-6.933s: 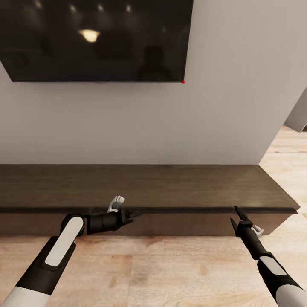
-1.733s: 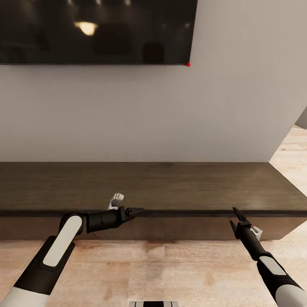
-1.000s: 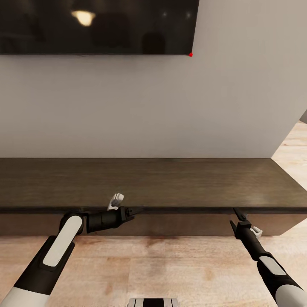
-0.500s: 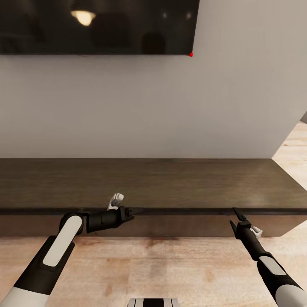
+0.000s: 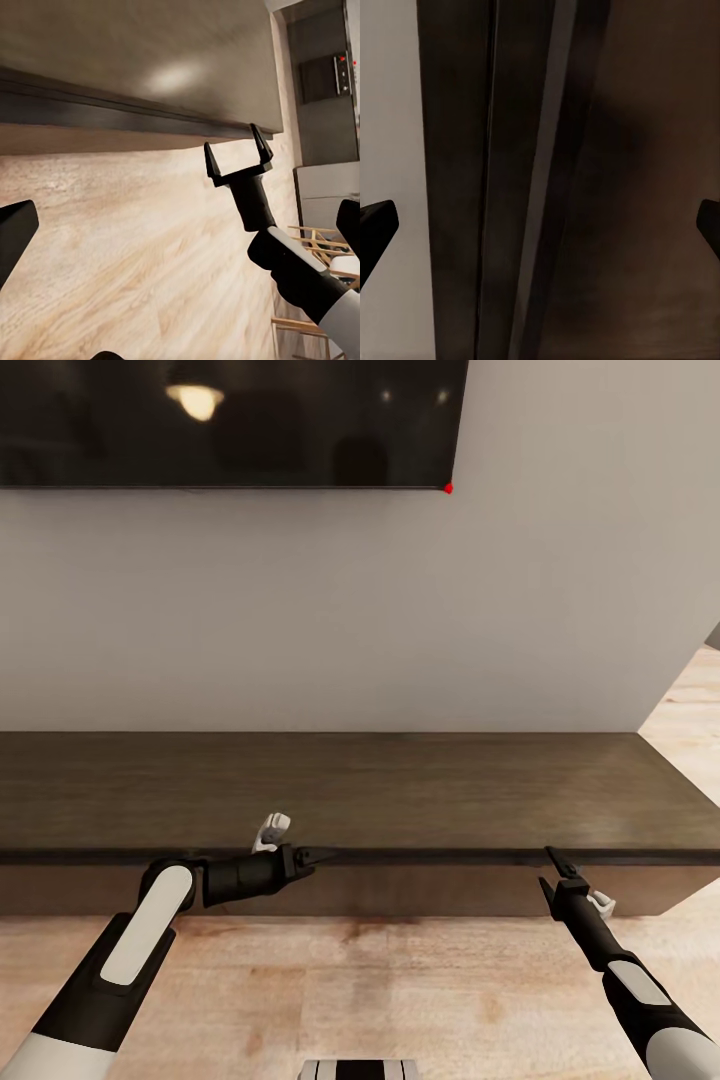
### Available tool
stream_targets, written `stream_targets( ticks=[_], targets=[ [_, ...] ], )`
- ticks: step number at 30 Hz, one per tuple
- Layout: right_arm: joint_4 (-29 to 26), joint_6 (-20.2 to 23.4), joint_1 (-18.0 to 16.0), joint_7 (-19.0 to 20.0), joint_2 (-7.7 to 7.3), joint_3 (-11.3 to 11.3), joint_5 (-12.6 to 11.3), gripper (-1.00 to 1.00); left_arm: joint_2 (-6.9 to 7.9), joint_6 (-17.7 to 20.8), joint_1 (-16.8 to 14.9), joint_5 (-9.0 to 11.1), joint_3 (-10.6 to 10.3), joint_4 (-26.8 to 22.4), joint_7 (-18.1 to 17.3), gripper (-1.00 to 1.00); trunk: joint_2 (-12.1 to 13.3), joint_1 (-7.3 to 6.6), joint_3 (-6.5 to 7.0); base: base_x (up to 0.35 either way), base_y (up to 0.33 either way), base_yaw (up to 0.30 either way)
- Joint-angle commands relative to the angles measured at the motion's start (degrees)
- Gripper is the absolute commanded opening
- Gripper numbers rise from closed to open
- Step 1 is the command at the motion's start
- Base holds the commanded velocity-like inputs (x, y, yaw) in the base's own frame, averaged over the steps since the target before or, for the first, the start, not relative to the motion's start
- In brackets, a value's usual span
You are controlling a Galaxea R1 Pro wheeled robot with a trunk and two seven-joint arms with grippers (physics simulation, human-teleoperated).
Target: Place each of the two pumpkins and all three candles from the living room inside a cabinet in the living room (use any cabinet), then make sure every cabinet is closed, and position the cauldron so it is next to a table in the living room.
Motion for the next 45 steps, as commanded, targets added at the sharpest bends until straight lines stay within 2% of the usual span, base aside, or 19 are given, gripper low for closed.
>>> stream_targets(
  ticks=[1, 19, 45],
  targets=[
    [0.0, 0.5, 0.0, 0.1, 0.00, -0.1, -0.5, 1.00, 0.03, 0.1, 0.0, -0.6, 0.0, 0.0, -0.6, 1.00, 0.0, -0.01, -0.04, 0.025, 0.000, 0.000],
    [0.0, 0.5, 0.0, 0.1, 0.00, -0.1, -0.5, 1.00, 0.03, 0.1, 0.0, -0.6, -0.1, 0.0, -0.6, 1.00, 0.0, -0.01, -0.04, 0.041, 0.000, 0.000],
    [0.0, 0.5, 0.0, 0.1, 0.00, 0.0, -0.5, 1.00, 0.03, 0.1, 0.0, -0.6, 0.0, -0.1, -0.6, 1.00, 0.0, -0.01, -0.04, -0.023, 0.000, 0.000]
  ],
)
